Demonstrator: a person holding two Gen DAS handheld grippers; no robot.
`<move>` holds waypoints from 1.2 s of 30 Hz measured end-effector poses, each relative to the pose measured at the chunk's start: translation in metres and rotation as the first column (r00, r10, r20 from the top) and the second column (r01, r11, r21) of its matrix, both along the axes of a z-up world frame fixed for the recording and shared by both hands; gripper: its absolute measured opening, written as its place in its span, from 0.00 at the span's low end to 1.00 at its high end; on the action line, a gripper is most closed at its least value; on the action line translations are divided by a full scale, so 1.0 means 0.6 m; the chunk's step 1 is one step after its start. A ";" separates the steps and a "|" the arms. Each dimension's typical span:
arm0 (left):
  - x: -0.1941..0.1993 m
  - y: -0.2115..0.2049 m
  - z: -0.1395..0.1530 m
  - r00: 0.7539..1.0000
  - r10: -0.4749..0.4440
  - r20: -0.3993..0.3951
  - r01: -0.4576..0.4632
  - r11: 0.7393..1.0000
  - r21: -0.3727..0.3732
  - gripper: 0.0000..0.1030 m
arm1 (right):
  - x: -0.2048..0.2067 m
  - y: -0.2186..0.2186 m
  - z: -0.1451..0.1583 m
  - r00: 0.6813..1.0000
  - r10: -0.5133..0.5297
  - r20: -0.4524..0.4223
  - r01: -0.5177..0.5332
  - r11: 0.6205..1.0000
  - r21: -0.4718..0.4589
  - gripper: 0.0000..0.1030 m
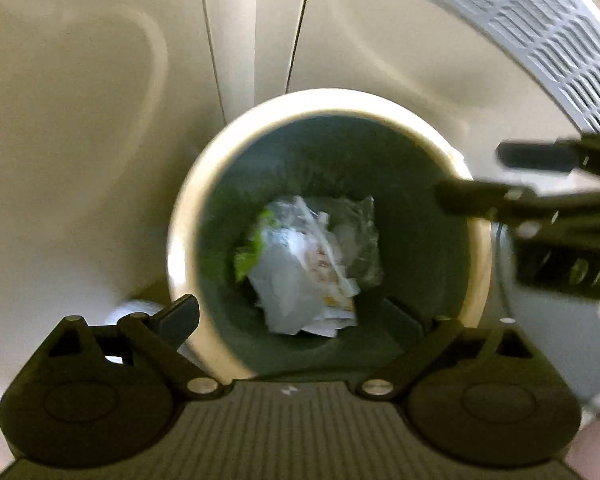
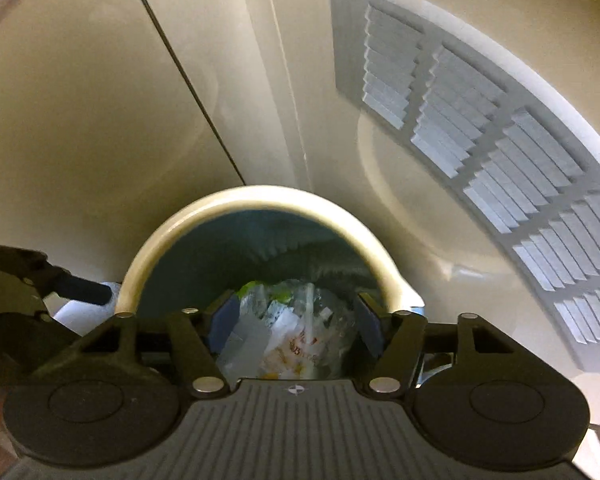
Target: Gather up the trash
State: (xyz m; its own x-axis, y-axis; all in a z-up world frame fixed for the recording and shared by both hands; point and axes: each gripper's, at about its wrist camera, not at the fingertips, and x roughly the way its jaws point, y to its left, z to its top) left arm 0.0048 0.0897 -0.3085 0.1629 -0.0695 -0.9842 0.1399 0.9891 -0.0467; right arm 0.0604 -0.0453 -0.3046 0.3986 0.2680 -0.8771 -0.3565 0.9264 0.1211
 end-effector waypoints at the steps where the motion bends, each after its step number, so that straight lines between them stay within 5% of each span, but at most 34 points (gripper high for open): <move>1: -0.011 -0.002 0.018 0.999 -0.015 0.028 0.014 0.999 0.037 0.96 | -0.012 -0.007 0.015 1.000 0.002 0.028 -0.002 1.000 -0.001 0.70; 5: -0.060 0.001 0.080 0.993 -0.013 0.114 0.008 0.999 0.044 0.96 | -0.062 -0.024 0.062 0.993 0.011 0.115 -0.010 1.000 -0.012 0.83; 10: -0.109 0.016 0.132 0.983 0.080 0.165 -0.077 0.997 -0.026 0.96 | -0.114 -0.032 0.087 0.995 -0.008 0.099 0.006 1.000 0.013 0.90; 17: -0.169 -0.027 0.195 0.960 -0.007 0.280 -0.061 0.970 0.235 1.00 | -0.161 -0.059 0.126 0.988 -0.068 0.142 0.059 0.996 0.064 0.98; 20: -0.187 -0.033 0.211 0.950 -0.041 0.308 -0.052 0.957 0.287 1.00 | -0.177 -0.064 0.141 0.986 -0.070 0.151 0.059 0.996 0.074 1.00; 28: -0.206 0.003 0.282 0.970 -0.040 0.238 0.002 0.988 0.156 1.00 | -0.185 -0.056 0.188 0.981 0.029 0.191 -0.032 0.999 0.015 1.00; 36: -0.184 0.003 0.229 0.962 0.129 0.242 -0.159 0.981 0.110 1.00 | -0.207 -0.039 0.155 0.984 0.071 0.163 -0.069 0.997 -0.021 1.00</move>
State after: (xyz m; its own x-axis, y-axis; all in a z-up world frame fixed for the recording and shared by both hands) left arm -0.1054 0.0916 -0.1710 0.3872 0.0946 -0.9171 -0.0121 0.9952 0.0975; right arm -0.0638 -0.0687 -0.2115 0.5175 0.2874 -0.8060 -0.4341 0.8999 0.0421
